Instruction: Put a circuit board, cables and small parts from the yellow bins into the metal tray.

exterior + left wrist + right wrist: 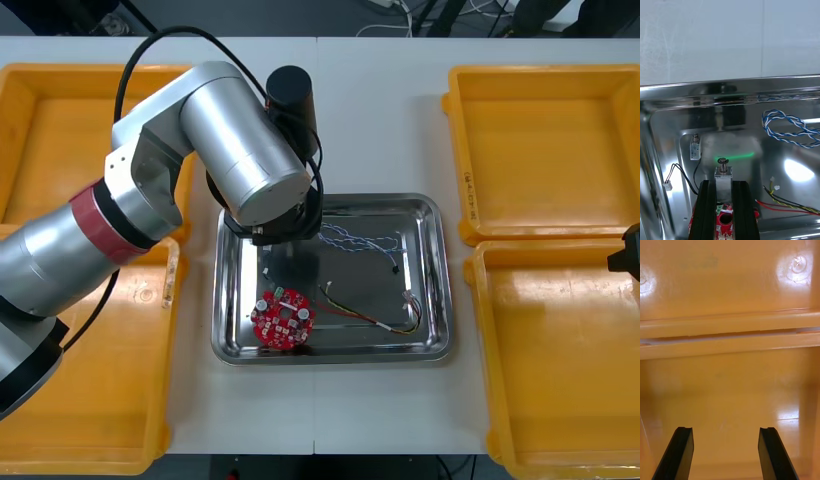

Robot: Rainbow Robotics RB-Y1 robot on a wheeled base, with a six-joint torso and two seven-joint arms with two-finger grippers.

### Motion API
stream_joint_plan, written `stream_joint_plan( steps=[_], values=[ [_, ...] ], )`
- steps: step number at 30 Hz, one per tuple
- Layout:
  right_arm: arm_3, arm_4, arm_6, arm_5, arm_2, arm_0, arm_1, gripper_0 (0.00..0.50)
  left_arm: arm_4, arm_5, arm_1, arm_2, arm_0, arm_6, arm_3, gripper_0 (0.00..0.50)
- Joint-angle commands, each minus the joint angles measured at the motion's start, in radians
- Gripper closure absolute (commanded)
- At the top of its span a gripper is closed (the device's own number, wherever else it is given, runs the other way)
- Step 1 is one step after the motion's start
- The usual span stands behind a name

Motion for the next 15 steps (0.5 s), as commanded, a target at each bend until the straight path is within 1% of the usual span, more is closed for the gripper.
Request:
stream_joint_plan(
  steps=[1,5,8,12,15],
  values=[
    [-0.028,0.024,0.05,-0.009,-0.036,0.011,-0.048,0.0,-0.011,-0.041,-0.022,-0.032,-0.047,0.009,0.029,0.5],
    [-0.02,0.037,0.042,-0.013,-0.036,0.012,-0.048,0.0,0.009,-0.122,-0.023,-0.061,-0.046,0.013,0.103,0.5],
    [0.0,0.033,0.05,-0.03,-0.036,0.012,-0.05,0.0,0.02,-0.168,-0.022,-0.084,-0.044,0.015,0.137,0.5],
    [0.003,0.033,0.05,-0.035,-0.036,0.012,-0.048,0.0,0.021,-0.191,-0.022,-0.109,-0.044,0.015,0.149,0.5],
    [0.003,0.033,0.052,-0.036,-0.036,0.012,-0.048,0.0,0.027,-0.189,-0.022,-0.112,-0.043,0.015,0.149,0.5]
  ],
)
